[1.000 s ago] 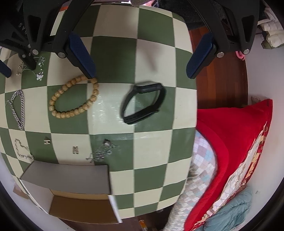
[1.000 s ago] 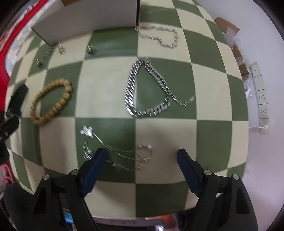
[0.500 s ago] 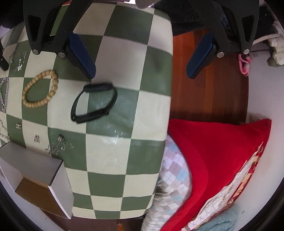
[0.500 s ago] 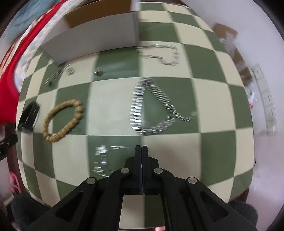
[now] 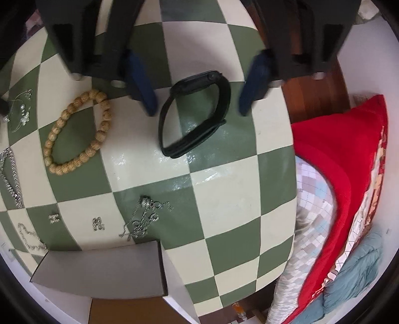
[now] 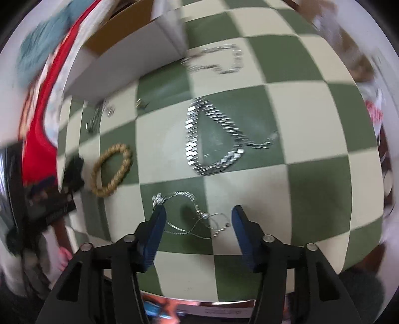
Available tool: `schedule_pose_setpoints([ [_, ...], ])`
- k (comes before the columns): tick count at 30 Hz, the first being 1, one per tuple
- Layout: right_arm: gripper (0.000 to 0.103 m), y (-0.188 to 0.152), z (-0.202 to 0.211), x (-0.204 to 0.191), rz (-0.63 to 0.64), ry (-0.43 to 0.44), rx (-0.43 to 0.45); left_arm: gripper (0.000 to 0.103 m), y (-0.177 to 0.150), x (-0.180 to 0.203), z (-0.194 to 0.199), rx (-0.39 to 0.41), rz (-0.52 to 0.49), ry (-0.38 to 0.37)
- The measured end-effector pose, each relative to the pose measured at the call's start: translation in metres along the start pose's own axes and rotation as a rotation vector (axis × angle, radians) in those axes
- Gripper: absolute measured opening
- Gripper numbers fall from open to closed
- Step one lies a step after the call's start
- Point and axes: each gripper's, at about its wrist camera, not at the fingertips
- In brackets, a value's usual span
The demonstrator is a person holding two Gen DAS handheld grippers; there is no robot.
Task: Organize jewelry
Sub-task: 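Lower the left tool to the black watch band and close on it, then carry the black watch band into the white box and open the left tool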
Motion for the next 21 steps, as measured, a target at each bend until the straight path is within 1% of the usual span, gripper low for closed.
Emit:
schedule_pose_setpoints([
  [4, 0.063, -0.004, -0.006, -0.036, 0.174, -0.078, 0.012, 0.049, -0.002, 0.000, 0.000, 0.001, -0.003, 0.001],
  [6, 0.072, -0.007, -0.010, -0.050, 0.231, -0.122, 0.025, 0.049, -0.007, -0.001, 0.002, -0.004, 0.015, -0.012],
  [7, 0.073, -0.007, -0.012, -0.054, 0.250, -0.145, 0.028, 0.049, -0.011, -0.003, 0.004, -0.010, 0.038, -0.034],
  [9, 0.075, -0.008, -0.016, -0.069, 0.287, -0.213, 0.026, 0.049, -0.019, -0.007, 0.006, -0.016, 0.077, -0.064],
  [11, 0.073, -0.010, -0.018, -0.078, 0.319, -0.274, 0.028, 0.049, -0.029, -0.011, 0.007, -0.021, 0.117, -0.085],
  [12, 0.071, -0.010, -0.016, -0.078, 0.312, -0.272, 0.036, 0.049, -0.034, -0.013, 0.007, -0.022, 0.138, -0.096],
  [13, 0.064, -0.010, -0.014, -0.078, 0.311, -0.272, 0.042, 0.049, -0.039, -0.015, 0.008, -0.022, 0.157, -0.103],
  [14, 0.055, -0.010, -0.013, -0.081, 0.316, -0.271, 0.048, 0.049, -0.043, -0.016, 0.008, -0.023, 0.168, -0.105],
  [15, 0.018, -0.010, -0.010, -0.084, 0.319, -0.272, 0.058, 0.049, -0.046, -0.016, 0.008, -0.024, 0.174, -0.106],
  [16, 0.006, -0.010, -0.007, -0.085, 0.323, -0.293, 0.057, 0.049, -0.049, -0.016, 0.008, -0.022, 0.182, -0.110],
  [21, 0.005, -0.010, 0.000, -0.076, 0.284, -0.300, 0.054, 0.049, -0.056, -0.017, 0.007, -0.004, 0.207, -0.112],
])
Point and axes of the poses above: each gripper's, at about its wrist camera, not at the fingertips, and z roughly against the way its jaws point, x to its right, y to its top, and after that the axes turned 7 degrees about -y, right-handed
